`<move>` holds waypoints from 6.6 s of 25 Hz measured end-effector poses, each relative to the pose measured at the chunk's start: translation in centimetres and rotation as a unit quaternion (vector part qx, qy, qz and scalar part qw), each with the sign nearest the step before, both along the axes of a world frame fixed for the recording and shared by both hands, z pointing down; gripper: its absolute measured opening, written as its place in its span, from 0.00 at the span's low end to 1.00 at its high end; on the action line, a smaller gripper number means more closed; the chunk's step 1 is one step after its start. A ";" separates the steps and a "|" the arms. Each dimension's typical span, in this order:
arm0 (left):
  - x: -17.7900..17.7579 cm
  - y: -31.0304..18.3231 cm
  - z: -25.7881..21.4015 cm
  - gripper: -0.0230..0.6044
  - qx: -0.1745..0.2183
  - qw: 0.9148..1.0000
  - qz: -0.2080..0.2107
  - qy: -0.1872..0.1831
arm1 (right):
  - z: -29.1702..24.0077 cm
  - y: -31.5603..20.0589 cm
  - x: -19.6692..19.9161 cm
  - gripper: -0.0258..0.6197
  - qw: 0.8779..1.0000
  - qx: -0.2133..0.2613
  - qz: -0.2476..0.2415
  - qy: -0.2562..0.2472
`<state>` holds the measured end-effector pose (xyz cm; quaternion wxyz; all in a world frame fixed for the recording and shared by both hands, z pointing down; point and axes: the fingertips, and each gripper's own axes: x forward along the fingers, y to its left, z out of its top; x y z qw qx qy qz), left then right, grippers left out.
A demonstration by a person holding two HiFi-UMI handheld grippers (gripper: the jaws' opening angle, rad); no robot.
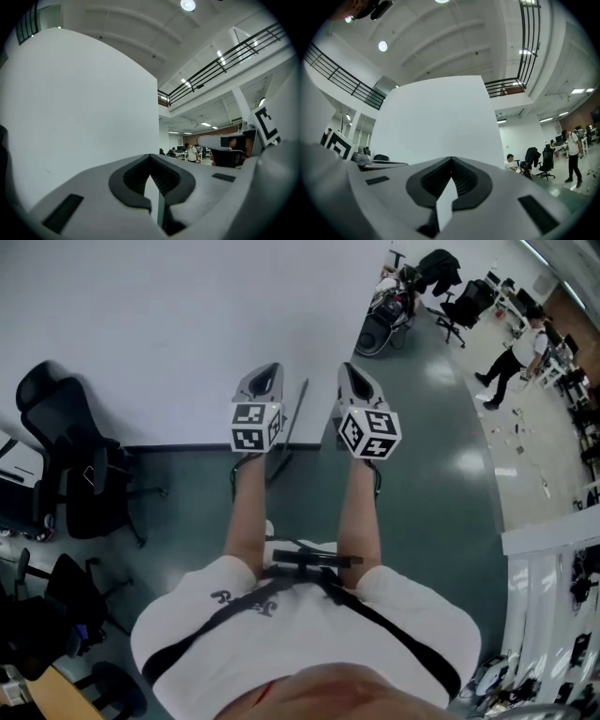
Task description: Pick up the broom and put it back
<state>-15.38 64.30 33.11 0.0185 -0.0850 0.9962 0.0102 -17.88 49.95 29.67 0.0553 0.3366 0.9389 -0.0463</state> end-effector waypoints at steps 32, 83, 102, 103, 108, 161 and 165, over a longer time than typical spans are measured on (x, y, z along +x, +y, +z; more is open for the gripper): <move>-22.6 2.4 23.6 0.05 0.037 0.980 0.088 0.175 | 25.2 5.1 -23.0 0.05 0.979 0.051 0.024 0.194; -32.2 3.2 45.1 0.05 0.063 0.956 0.109 0.264 | 65.2 10.9 -37.4 0.26 0.916 0.121 -0.053 0.379; -28.6 5.5 44.5 0.06 0.069 0.952 0.077 0.288 | 62.1 13.1 -32.8 0.19 0.917 0.198 -0.034 0.346; -28.1 5.7 44.1 0.05 0.071 0.952 0.072 0.289 | 61.2 13.1 -31.8 0.18 0.917 0.200 -0.032 0.344; -25.9 6.3 40.8 0.05 0.080 0.956 0.065 0.275 | 54.9 12.2 -28.8 0.18 0.927 0.183 -0.008 0.328; -10.1 -9.2 -2.2 0.05 0.028 0.969 0.244 0.008 | -1.9 -7.2 -6.5 0.17 0.977 -0.010 0.209 -0.041; -9.8 -13.9 -2.8 0.05 0.023 0.955 0.296 0.003 | -2.8 -10.8 -5.0 0.18 0.967 -0.007 0.250 -0.052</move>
